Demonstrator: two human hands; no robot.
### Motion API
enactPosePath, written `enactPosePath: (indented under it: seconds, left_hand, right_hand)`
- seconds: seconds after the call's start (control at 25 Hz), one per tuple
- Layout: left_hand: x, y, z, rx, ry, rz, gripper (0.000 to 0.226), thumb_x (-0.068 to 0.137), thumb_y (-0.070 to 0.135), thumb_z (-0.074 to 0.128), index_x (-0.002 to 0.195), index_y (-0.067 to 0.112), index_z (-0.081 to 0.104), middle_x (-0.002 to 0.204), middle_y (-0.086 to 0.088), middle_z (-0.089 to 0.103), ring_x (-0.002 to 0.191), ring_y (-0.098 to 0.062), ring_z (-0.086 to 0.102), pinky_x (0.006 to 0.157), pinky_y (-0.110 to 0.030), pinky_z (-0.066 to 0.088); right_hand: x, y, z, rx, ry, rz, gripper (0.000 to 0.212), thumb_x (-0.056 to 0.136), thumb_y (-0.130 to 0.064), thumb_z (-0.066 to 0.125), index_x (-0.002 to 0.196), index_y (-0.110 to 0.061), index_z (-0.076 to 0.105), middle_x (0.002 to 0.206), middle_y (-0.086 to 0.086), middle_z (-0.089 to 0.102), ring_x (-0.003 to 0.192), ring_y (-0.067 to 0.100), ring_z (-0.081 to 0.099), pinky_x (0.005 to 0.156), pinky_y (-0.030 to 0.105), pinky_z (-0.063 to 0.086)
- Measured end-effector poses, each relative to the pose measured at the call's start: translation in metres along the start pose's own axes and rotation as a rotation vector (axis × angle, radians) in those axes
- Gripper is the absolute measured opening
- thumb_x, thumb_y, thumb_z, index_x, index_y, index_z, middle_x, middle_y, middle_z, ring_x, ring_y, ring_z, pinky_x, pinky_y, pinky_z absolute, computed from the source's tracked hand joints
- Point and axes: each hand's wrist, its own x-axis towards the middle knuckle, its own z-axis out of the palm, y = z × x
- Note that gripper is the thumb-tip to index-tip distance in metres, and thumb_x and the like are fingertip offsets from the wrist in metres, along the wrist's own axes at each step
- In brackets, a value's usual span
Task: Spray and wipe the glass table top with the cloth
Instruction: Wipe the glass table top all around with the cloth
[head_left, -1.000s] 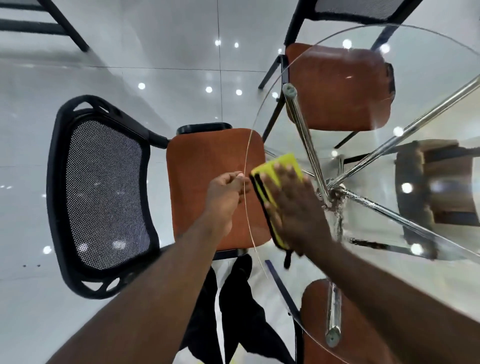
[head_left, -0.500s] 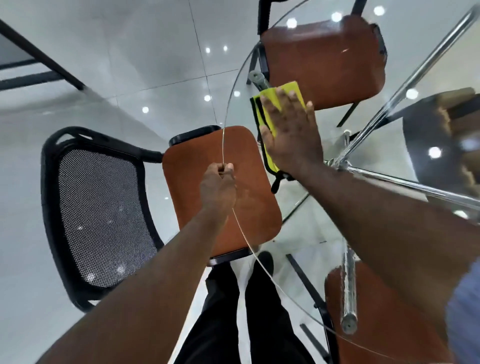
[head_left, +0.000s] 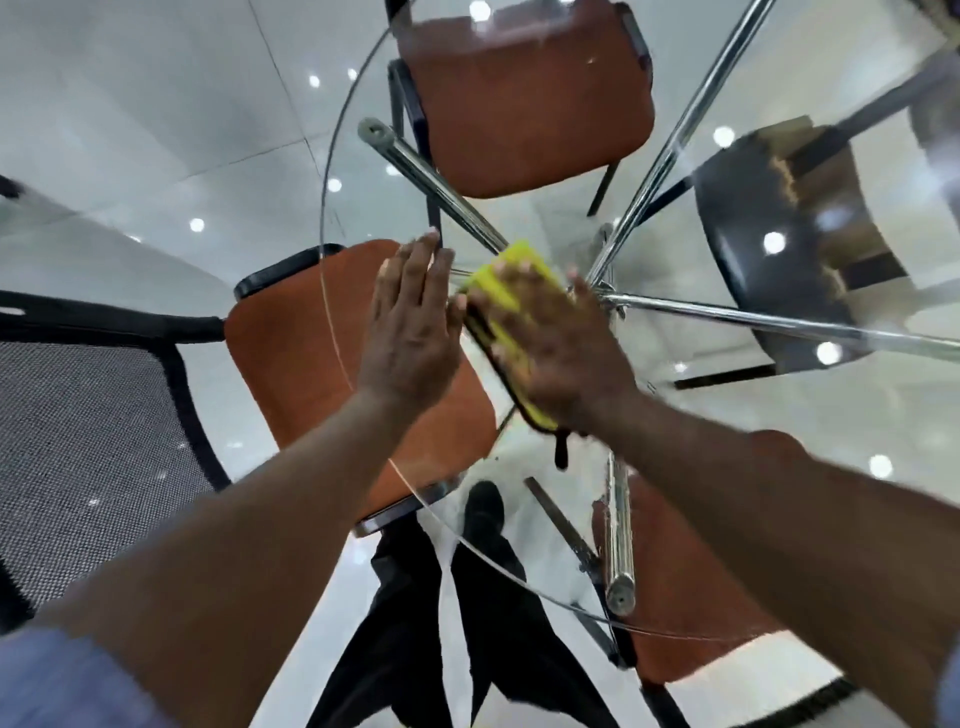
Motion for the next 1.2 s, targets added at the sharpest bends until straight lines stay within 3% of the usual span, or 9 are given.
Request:
enactPosePath:
  seconds: [0.2, 0.4, 0.48, 0.56, 0.64, 0.72, 0.96, 1.08, 1.2]
  left_hand:
    - [0.0, 0.005, 0.007, 0.202, -0.132, 0.144, 0.058, 0.113, 0.041, 0.022, 0.166, 0.018, 0.02, 0.175, -0.003, 0.011, 0.162, -0.02, 0.004, 0.131, -0.044, 0.005]
    - [0.001, 0.01, 0.002, 0.201, -0.18, 0.095, 0.056, 0.113, 0.039, 0.024, 0.165, 0.019, 0.022, 0.174, -0.001, 0.015, 0.161, -0.019, 0.006, 0.131, -0.042, 0.004]
    - [0.001, 0.012, 0.002, 0.198, -0.172, 0.105, 0.055, 0.113, 0.037, 0.026, 0.164, 0.018, 0.025, 0.174, -0.002, 0.017, 0.161, -0.02, 0.009, 0.131, -0.042, 0.004]
    - [0.003, 0.01, 0.004, 0.183, -0.165, 0.097, 0.054, 0.112, 0.035, 0.029, 0.163, 0.018, 0.028, 0.173, -0.002, 0.02, 0.161, -0.021, 0.011, 0.131, -0.041, 0.004]
    - [0.004, 0.008, 0.006, 0.178, -0.152, 0.088, 0.054, 0.111, 0.034, 0.031, 0.163, 0.018, 0.031, 0.172, -0.002, 0.022, 0.161, -0.021, 0.014, 0.131, -0.042, 0.005]
    - [0.003, 0.007, 0.009, 0.182, -0.154, 0.103, 0.054, 0.111, 0.034, 0.032, 0.163, 0.018, 0.031, 0.172, -0.002, 0.022, 0.161, -0.021, 0.014, 0.131, -0.042, 0.006]
    - [0.002, 0.007, 0.009, 0.204, -0.171, 0.106, 0.056, 0.112, 0.037, 0.021, 0.165, 0.018, 0.024, 0.174, -0.001, 0.016, 0.161, -0.019, 0.006, 0.131, -0.042, 0.003]
    - [0.002, 0.006, 0.009, 0.208, -0.176, 0.105, 0.056, 0.113, 0.038, 0.02, 0.165, 0.017, 0.023, 0.174, -0.002, 0.014, 0.161, -0.02, 0.005, 0.131, -0.043, 0.003]
    - [0.003, 0.006, 0.008, 0.204, -0.192, 0.111, 0.057, 0.113, 0.04, 0.018, 0.165, 0.017, 0.022, 0.174, -0.003, 0.014, 0.162, -0.021, 0.005, 0.131, -0.045, 0.005]
  right_hand:
    - [0.008, 0.059, -0.011, 0.025, 0.047, 0.449, 0.061, 0.111, -0.05, 0.032, 0.17, -0.039, 0.022, 0.18, -0.004, 0.017, 0.166, 0.02, 0.016, 0.132, 0.059, 0.008]
    - [-0.103, 0.007, -0.022, 0.049, 0.029, 0.704, 0.064, 0.112, -0.046, 0.036, 0.172, -0.032, 0.017, 0.181, 0.001, 0.009, 0.167, 0.025, 0.01, 0.132, 0.06, 0.014]
    - [-0.126, -0.044, -0.017, 0.054, 0.027, 0.684, 0.065, 0.111, -0.045, 0.042, 0.171, -0.028, 0.023, 0.18, 0.006, 0.015, 0.167, 0.029, 0.014, 0.13, 0.06, 0.02]
    - [-0.113, -0.07, -0.013, 0.077, 0.018, 0.521, 0.065, 0.11, -0.045, 0.047, 0.17, -0.03, 0.028, 0.179, 0.004, 0.02, 0.166, 0.028, 0.018, 0.131, 0.057, 0.022]
    - [-0.081, -0.054, -0.01, 0.095, 0.0, 0.308, 0.063, 0.109, -0.048, 0.047, 0.169, -0.034, 0.031, 0.179, 0.0, 0.021, 0.166, 0.024, 0.019, 0.132, 0.053, 0.02]
    - [-0.055, -0.024, -0.005, 0.071, 0.024, 0.26, 0.062, 0.11, -0.05, 0.042, 0.169, -0.036, 0.029, 0.179, -0.001, 0.021, 0.166, 0.022, 0.018, 0.132, 0.052, 0.019]
    - [-0.1, 0.012, -0.011, 0.013, 0.141, 0.779, 0.061, 0.112, -0.048, 0.037, 0.17, -0.034, 0.025, 0.179, -0.001, 0.02, 0.165, 0.023, 0.02, 0.13, 0.051, 0.021]
    - [-0.173, -0.041, -0.018, 0.015, 0.067, 0.96, 0.065, 0.112, -0.045, 0.036, 0.172, -0.028, 0.017, 0.181, 0.004, 0.011, 0.167, 0.026, 0.013, 0.132, 0.053, 0.019]
    - [-0.186, -0.12, -0.011, -0.001, 0.03, 0.948, 0.067, 0.111, -0.042, 0.043, 0.171, -0.022, 0.022, 0.18, 0.009, 0.013, 0.167, 0.03, 0.013, 0.132, 0.057, 0.018]
